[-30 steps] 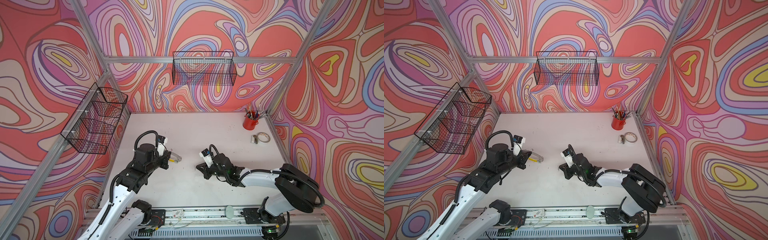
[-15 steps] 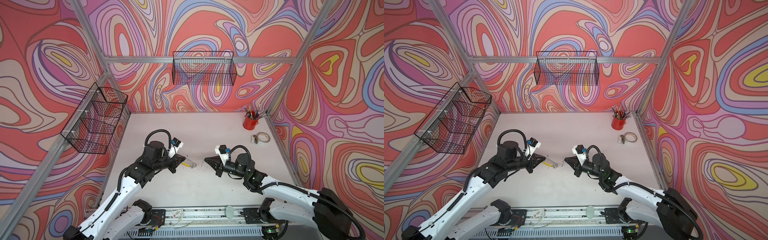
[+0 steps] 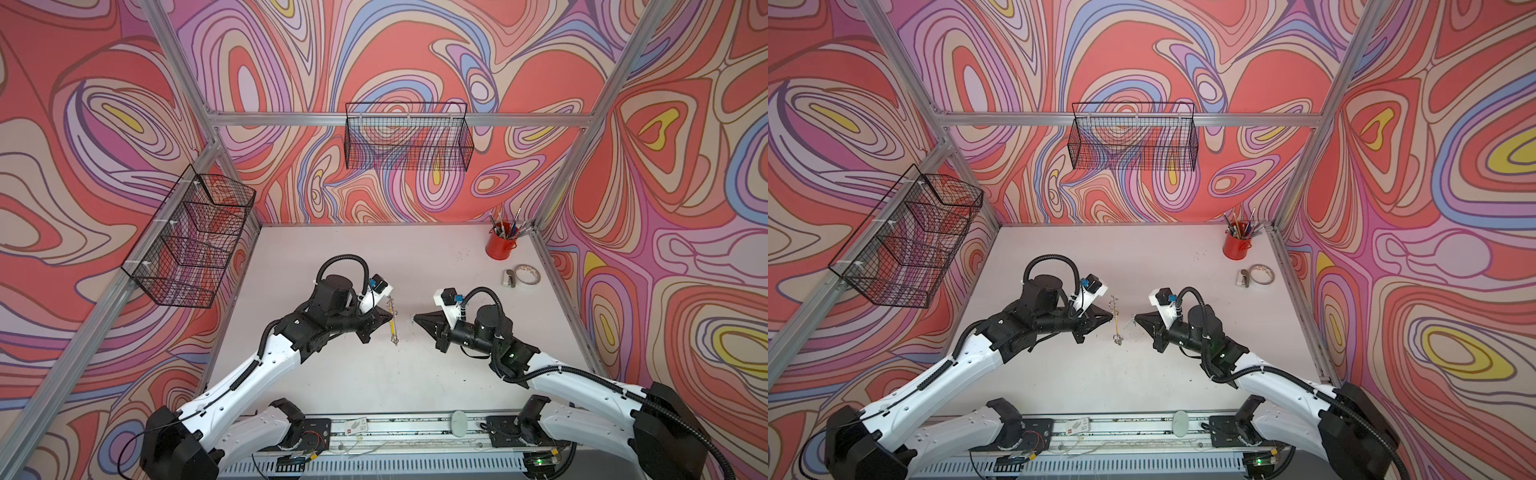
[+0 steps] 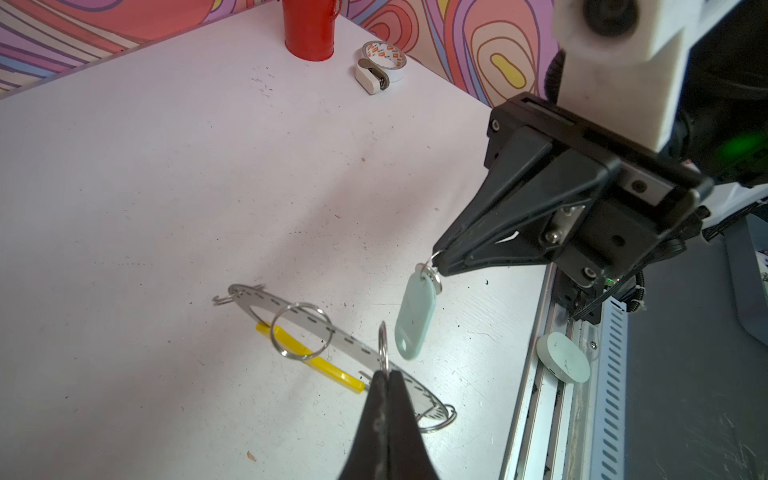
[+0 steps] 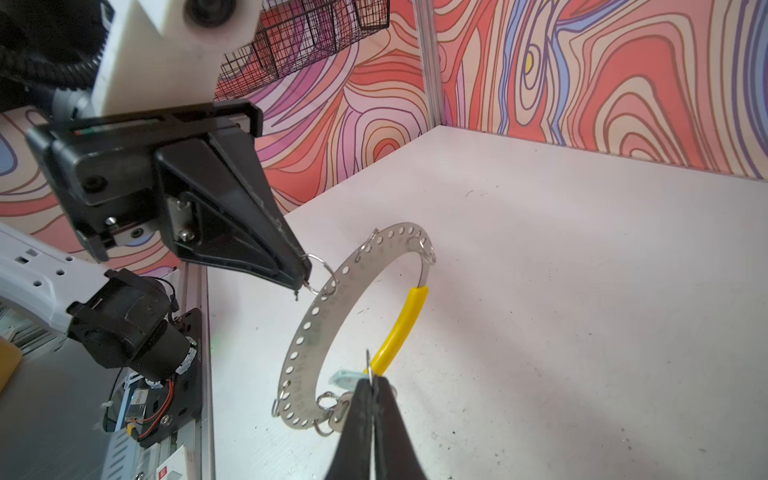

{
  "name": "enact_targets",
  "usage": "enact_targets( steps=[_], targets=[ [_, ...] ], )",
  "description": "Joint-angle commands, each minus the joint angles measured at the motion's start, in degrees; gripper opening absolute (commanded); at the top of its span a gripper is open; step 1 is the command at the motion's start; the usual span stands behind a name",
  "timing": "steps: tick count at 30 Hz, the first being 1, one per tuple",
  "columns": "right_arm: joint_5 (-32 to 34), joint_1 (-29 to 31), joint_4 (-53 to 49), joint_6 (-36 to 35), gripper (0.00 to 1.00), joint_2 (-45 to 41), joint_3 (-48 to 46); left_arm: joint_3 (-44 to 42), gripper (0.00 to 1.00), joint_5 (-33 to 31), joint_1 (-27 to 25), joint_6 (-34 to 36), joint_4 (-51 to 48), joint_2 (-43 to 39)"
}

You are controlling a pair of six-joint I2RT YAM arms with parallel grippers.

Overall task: Put the keys on the keyring
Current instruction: 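Grasp the key by its ring with the right gripper and lift it, then bring the held key to the split ring held by the left gripper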

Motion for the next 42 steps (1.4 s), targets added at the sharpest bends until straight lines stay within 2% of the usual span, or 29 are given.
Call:
enact_targets(
  steps=[1, 10, 19, 42],
  targets=[
    [-2.7, -0.2, 0.7, 1.3, 0.0, 0.7, 1.8, 2.5, 0.0, -1.2, -1.6, -0.1, 4.2, 1.2],
    [-3.9, -0.2, 2.9, 2.7, 0.0, 1.6, 1.6, 3.6, 0.0, -6.8, -5.3, 1.3, 4.2, 3.6],
    [-1.3, -0.2, 2.9, 3.4, 0.0, 0.9, 1.2, 3.5, 0.0, -6.9, -6.3, 2.0, 4.1, 4.1],
    [0.6, -0.2, 6.1, 7.9, 0.0, 3.8, 2.0, 3.9, 0.0, -7.3, -7.8, 3.2, 2.2, 5.2]
  ],
)
